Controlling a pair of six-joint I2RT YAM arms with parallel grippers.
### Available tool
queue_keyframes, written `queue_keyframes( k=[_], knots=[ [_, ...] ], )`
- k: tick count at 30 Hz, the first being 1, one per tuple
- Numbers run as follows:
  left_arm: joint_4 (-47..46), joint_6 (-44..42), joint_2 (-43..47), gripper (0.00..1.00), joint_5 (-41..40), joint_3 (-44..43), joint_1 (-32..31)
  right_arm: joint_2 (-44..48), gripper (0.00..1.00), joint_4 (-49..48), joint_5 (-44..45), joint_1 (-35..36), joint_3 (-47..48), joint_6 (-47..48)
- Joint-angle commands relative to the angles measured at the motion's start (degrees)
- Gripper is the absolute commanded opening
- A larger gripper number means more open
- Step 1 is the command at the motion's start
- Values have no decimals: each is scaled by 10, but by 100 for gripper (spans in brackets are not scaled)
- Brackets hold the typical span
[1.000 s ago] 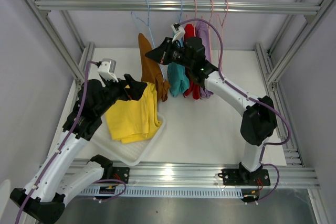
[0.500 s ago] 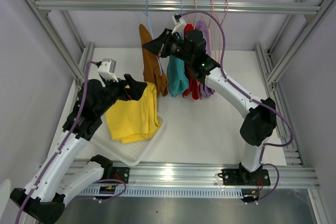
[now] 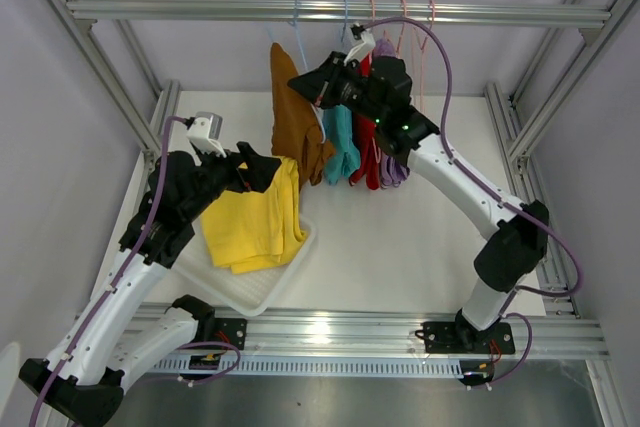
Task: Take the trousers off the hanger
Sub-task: Pick up the hanger from the clothesline.
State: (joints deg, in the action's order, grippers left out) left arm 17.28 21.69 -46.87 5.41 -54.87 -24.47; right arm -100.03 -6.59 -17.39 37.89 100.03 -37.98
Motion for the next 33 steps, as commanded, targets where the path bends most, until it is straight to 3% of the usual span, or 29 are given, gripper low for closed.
queue_keyframes(
  k=[1,12,22,26,33],
  knots=[
    [-14,-21,3,99,21,-7,-7,100,0,-108,33,-4,-2,20],
    [-4,-72,0,99,-14,-16,-93,167,0,-111,45,-8,-77,12],
    [-56,-172,36,99,-270,32,-327,255,0,-89,171,29,-174,30],
    [-84,-173,30,99,-355,48,-373,278,0,-80,211,40,-200,22],
    [-166,-146,-10,99,-403,72,-409,305,0,-76,257,65,-234,25]
  ],
)
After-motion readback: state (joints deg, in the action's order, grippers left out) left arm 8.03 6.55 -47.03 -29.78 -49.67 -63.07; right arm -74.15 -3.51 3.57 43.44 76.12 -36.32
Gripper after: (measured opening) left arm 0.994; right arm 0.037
